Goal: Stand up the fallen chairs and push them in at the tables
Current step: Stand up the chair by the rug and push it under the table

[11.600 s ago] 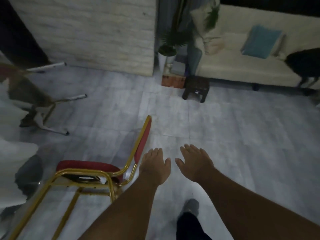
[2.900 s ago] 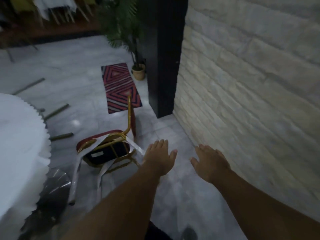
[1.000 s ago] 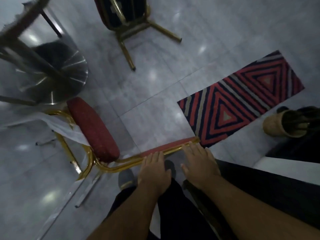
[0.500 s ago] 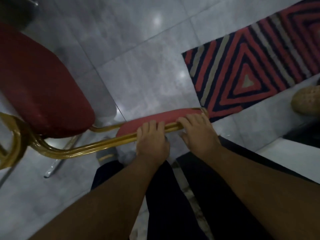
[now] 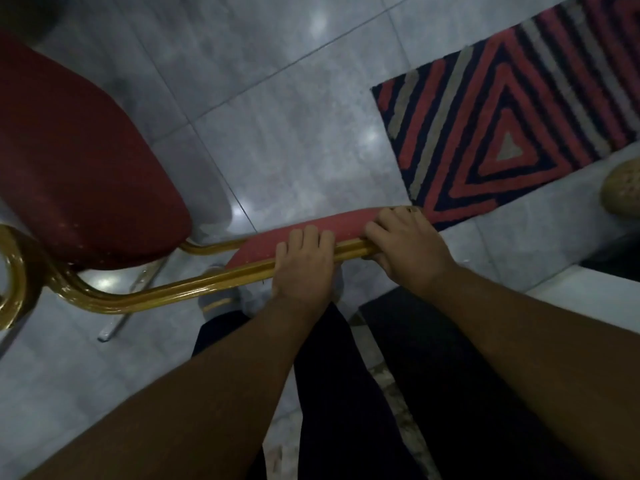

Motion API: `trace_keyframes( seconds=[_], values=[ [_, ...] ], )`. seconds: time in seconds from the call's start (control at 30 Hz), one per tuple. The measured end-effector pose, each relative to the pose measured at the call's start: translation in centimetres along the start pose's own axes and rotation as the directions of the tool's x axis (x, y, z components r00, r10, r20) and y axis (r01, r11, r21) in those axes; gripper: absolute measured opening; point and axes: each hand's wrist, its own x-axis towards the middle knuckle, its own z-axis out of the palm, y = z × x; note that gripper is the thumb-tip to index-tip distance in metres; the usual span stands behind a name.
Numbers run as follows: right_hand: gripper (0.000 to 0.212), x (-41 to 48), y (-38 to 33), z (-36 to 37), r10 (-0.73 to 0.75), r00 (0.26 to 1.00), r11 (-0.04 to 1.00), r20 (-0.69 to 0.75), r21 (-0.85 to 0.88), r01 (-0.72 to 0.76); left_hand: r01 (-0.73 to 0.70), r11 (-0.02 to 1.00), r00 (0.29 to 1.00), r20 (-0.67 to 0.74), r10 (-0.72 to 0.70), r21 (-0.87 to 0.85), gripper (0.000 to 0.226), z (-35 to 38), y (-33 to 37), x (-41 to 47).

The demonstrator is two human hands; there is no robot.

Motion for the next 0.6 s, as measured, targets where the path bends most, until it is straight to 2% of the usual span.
trace_keyframes(
  seconds=[0.17, 0.3, 0.4, 0.47, 0.6],
  values=[
    [0.035, -0.3, -2.5, -3.5, -0.058, 0.998, 0.998, -0.014, -0.04, 0.058, -0.008, 1.0, 0.998, -0.063, 0.009, 0.024, 0.031, -2.8, -1.4, -2.4],
    [0.032, -1.4, -5.5, -8.0, -0.093, 0.993, 0.995, -0.079, -0.049, 0.089, -0.073, 0.992, 0.989, -0.138, 0.059, -0.101, 0.025, -6.9, -1.3, -5.4],
    [0.023, -2.8, -9.1, -12.4, -0.105, 0.982, 0.994, -0.155, -0.033, 0.101, -0.186, 0.964, 0.976, -0.147, 0.159, -0.188, 0.031, -10.5, -2.1, -7.9],
    [0.022, -3.7, -11.5, -15.4, -0.114, 0.97, 0.993, -0.215, -0.005, 0.116, -0.188, 0.955, 0.974, -0.167, 0.152, -0.231, 0.035, -12.6, -2.9, -10.0],
    [0.028, -6.0, -15.3, -20.6, -0.228, 0.925, 0.966, -0.304, 0.049, 0.254, -0.235, 0.921, 0.952, -0.265, 0.153, -0.31, 0.032, -17.4, -5.1, -15.6]
  ],
)
